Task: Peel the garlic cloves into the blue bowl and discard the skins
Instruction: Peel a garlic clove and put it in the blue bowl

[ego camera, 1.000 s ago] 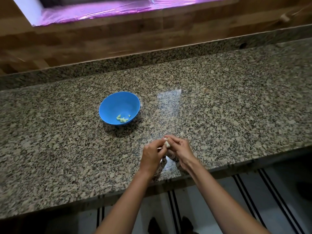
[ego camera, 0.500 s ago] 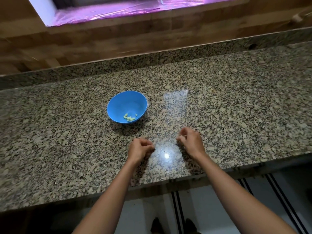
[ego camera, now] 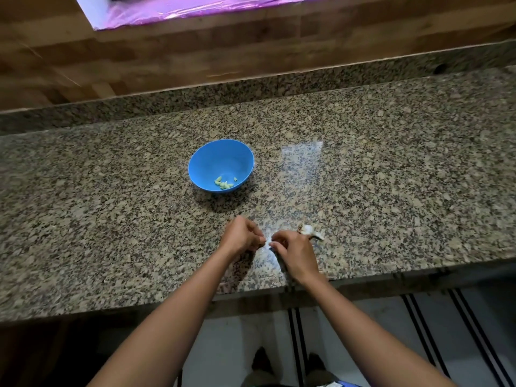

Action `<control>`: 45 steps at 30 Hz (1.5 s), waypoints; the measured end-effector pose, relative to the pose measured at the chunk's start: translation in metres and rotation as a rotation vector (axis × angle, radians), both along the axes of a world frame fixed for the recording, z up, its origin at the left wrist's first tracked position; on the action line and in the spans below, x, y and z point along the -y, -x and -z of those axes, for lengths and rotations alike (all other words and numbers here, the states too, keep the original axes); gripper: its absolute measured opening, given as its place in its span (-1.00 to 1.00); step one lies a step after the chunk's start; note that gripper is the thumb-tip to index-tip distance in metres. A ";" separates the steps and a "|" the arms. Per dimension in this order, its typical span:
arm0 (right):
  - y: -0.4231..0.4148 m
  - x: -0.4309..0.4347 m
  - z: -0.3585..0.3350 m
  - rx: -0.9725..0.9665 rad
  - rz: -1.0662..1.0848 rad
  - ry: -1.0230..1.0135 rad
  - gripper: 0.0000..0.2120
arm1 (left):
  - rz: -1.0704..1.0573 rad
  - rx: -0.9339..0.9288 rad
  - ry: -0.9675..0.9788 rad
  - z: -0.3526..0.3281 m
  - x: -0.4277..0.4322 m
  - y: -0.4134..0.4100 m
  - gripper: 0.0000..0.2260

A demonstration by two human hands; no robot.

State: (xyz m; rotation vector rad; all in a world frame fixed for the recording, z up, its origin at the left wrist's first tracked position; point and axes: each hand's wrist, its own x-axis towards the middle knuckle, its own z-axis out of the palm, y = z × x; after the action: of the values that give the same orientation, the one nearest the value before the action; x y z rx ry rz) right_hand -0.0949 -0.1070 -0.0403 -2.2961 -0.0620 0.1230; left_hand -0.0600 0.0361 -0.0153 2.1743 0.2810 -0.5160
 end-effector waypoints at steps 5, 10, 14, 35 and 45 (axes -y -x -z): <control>-0.004 -0.001 0.004 -0.083 0.057 -0.072 -0.84 | 0.062 0.068 -0.207 -0.004 0.010 0.000 -0.93; -0.007 -0.002 0.003 -0.097 -0.030 -0.040 -0.74 | 0.096 0.102 -0.159 -0.001 0.007 0.008 -0.98; -0.019 -0.002 -0.006 -0.254 -0.158 -0.320 -0.74 | -0.111 -0.002 0.321 -0.010 -0.012 0.013 -0.85; -0.030 0.009 -0.006 -0.348 -0.150 -0.448 -0.90 | 0.336 0.653 -0.290 0.007 -0.010 0.036 -0.70; -0.035 0.008 -0.025 -0.087 -0.302 -0.145 -0.84 | 0.312 0.438 -0.141 -0.008 -0.016 0.024 -0.77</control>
State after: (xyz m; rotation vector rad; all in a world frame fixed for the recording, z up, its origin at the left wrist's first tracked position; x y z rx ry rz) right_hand -0.0599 -0.1155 -0.0152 -2.1208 -0.3619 0.3623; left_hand -0.0839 0.0523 -0.0074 2.4147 -0.2712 -0.1786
